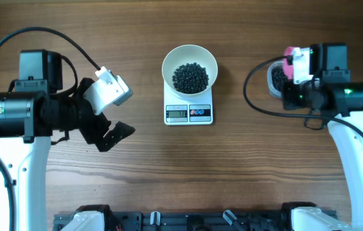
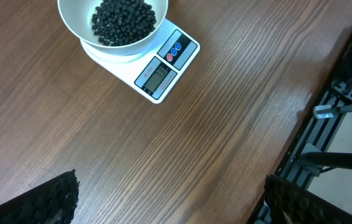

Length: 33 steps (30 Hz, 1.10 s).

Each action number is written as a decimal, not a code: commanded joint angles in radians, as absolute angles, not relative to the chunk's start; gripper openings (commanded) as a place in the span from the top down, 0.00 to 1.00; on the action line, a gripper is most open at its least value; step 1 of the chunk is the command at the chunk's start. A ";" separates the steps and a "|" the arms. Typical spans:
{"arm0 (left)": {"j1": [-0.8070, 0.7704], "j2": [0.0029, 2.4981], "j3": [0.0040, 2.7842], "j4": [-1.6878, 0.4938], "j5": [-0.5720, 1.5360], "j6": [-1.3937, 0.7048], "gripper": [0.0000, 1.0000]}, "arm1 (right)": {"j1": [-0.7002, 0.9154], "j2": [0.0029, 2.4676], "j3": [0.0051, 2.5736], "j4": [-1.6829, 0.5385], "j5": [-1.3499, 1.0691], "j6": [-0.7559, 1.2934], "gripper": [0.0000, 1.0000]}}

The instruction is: Scoop item into bowl and weigh 150g on scale

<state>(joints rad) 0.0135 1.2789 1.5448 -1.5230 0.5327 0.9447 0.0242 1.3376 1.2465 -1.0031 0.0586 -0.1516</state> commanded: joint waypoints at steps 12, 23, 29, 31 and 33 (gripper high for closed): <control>0.019 1.267 1.559 -1.524 0.540 0.954 0.00 | 0.012 1.542 1.264 -1.022 0.430 -0.318 0.96; 0.019 1.267 1.559 -1.524 0.540 0.954 0.00 | 0.013 1.637 1.261 -1.001 0.610 -0.394 0.96; 0.019 1.267 1.559 -1.524 0.540 0.954 0.00 | 0.013 1.667 1.261 -0.926 0.660 -0.484 0.96; 0.019 1.267 1.559 -1.524 0.540 0.954 0.00 | 0.014 1.681 1.261 -0.914 0.665 -0.525 0.96; 0.019 1.267 1.559 -1.524 0.540 0.954 0.00 | 0.014 1.695 1.261 -0.915 0.665 -0.531 0.96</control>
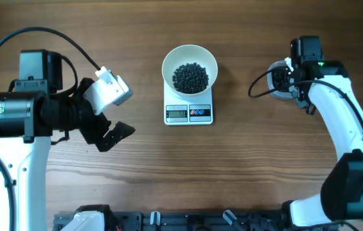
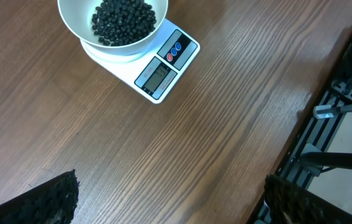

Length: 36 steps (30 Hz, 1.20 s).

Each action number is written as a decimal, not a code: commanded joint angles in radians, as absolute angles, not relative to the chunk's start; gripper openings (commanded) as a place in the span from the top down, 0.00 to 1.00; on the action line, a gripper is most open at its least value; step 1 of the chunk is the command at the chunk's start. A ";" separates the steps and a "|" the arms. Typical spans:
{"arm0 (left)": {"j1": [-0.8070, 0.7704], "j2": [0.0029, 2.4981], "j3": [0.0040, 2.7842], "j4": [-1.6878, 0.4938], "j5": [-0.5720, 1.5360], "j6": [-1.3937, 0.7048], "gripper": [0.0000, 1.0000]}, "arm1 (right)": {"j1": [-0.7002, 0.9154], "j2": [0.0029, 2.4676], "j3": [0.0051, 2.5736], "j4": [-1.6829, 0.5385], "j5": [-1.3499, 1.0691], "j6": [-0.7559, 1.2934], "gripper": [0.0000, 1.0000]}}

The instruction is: Scoop item into bowl and weigh 150g on scale

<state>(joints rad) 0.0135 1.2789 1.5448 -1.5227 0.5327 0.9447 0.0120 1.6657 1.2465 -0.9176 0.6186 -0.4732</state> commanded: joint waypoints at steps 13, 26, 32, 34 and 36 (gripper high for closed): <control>0.019 1.267 1.559 -1.524 0.540 0.954 0.00 | 0.025 1.784 1.261 -0.865 0.729 -0.550 0.96; 0.019 1.267 1.559 -1.524 0.540 0.954 0.00 | 0.040 1.811 1.256 -0.851 0.759 -0.603 0.96; 0.019 1.267 1.559 -1.524 0.540 0.954 0.00 | 0.041 1.811 1.254 -0.885 0.701 -0.603 0.95; 0.019 1.267 1.559 -1.524 0.540 0.954 0.00 | 0.041 1.811 1.254 -0.913 0.652 -0.603 0.96; 0.019 1.267 1.559 -1.524 0.540 0.954 0.00 | 0.041 1.811 1.254 -0.944 0.598 -0.603 0.96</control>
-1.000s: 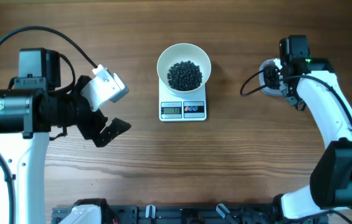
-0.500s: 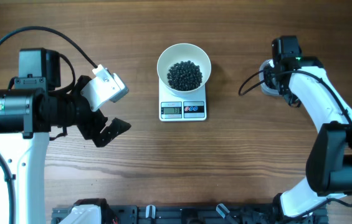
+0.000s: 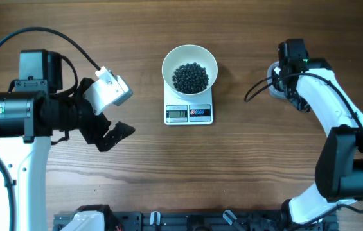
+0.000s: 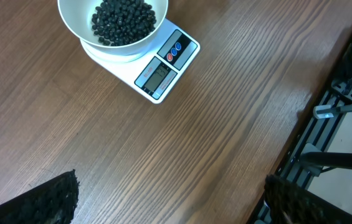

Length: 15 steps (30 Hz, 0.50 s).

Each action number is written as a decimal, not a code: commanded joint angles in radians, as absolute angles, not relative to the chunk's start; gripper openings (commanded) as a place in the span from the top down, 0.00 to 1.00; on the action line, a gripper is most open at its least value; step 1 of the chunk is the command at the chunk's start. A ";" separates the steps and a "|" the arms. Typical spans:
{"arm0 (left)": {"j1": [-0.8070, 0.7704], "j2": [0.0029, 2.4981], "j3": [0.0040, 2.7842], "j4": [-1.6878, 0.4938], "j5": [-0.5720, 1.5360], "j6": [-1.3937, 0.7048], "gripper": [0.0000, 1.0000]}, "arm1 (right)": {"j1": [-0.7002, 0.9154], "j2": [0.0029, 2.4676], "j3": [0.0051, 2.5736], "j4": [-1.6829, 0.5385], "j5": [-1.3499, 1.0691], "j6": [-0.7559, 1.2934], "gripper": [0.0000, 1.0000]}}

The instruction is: Scoop item into bowl and weigh 150g on scale

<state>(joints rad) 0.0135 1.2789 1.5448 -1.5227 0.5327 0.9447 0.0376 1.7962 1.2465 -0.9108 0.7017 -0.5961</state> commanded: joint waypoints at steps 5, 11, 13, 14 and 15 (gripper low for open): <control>0.019 1.267 1.559 -1.524 0.540 0.954 0.00 | 0.042 1.811 1.255 -1.010 0.438 -0.602 0.96; 0.019 1.267 1.559 -1.524 0.540 0.954 0.00 | 0.042 1.811 1.258 -1.015 0.344 -0.558 0.96; 0.019 1.267 1.559 -1.524 0.540 0.954 0.00 | 0.042 1.811 1.260 -1.015 0.326 -0.544 0.96; 0.019 1.267 1.559 -1.524 0.540 0.954 0.00 | 0.042 1.811 1.261 -1.015 0.312 -0.537 0.96; 0.019 1.267 1.559 -1.524 0.540 0.954 0.00 | 0.042 1.811 1.263 -1.014 0.307 -0.515 0.96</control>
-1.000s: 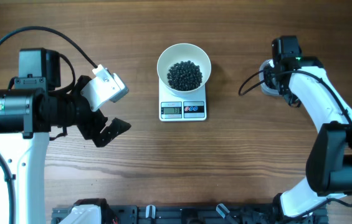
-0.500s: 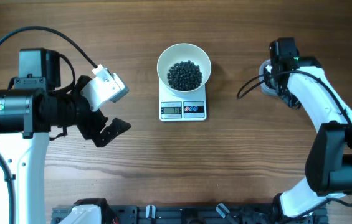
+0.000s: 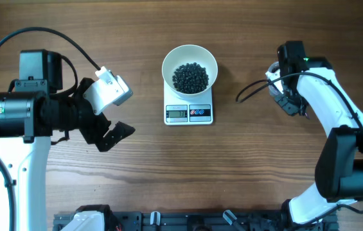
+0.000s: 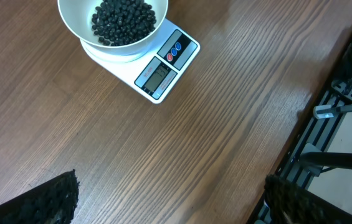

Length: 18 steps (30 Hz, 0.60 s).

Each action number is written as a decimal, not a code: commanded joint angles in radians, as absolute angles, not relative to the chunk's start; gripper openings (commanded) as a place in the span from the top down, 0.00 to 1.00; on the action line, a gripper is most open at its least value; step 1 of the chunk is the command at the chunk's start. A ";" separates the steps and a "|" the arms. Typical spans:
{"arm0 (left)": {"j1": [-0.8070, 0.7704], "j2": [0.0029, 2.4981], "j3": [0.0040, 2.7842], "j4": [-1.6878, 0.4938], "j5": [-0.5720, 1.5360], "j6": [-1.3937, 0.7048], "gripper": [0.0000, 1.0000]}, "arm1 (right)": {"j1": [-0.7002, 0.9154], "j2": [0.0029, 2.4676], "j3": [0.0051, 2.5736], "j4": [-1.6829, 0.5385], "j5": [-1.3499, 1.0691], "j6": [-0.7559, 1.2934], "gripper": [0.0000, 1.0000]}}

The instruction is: Scoop item into bowl and weigh 150g on scale

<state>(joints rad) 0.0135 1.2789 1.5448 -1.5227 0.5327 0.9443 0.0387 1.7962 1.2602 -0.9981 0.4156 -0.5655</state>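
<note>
A white bowl [image 3: 189, 69] of black beans [image 3: 190, 77] stands on the white scale [image 3: 189, 113]; the left wrist view has the bowl [image 4: 76, 28] and scale [image 4: 163, 65] at its top. My left gripper [image 3: 108, 119] hangs open left of the scale, its fingers [image 4: 48, 202] wide apart over bare wood with nothing between them. At the right, my right gripper [image 3: 288, 101] points down where the bean container stands; its jaws are hidden under the wrist. Only a pale sliver of the container [image 3: 272, 72] shows. No scoop is in view.
The right arm's black cable [image 3: 252, 92] loops out toward the scale. A black rail [image 3: 187, 221] runs along the table's front edge, and it also shows at the right of the left wrist view as the rail [image 4: 331, 112]. Bare wood lies between the scale and both arms.
The right wrist has shifted a little toward the table's front over the container, and its cable loop reaches further left. The left arm, bowl and scale have not moved.
At first the right wrist sat at the far right with something pink at it, beside the bean container. Then the arm had swung round and the container's beans showed beside the wrist. After that the wrist covered the container, as it does now. The left arm stayed still.
</note>
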 commanded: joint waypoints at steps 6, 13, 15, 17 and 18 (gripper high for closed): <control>0.019 1.267 1.559 -1.524 0.540 0.954 0.00 | 0.041 1.811 1.327 -1.054 0.288 -0.360 0.96; 0.019 1.267 1.559 -1.524 0.540 0.954 0.00 | 0.040 1.798 1.473 -1.257 0.109 -0.279 0.96; 0.019 1.267 1.559 -1.524 0.540 0.954 0.00 | 0.039 1.797 1.499 -1.307 0.050 -0.271 0.96; 0.019 1.267 1.559 -1.524 0.540 0.954 0.00 | 0.034 1.796 1.502 -1.336 0.022 -0.250 0.96; 0.019 1.267 1.559 -1.524 0.540 0.954 0.00 | 0.028 1.795 1.502 -1.353 -0.009 -0.233 0.96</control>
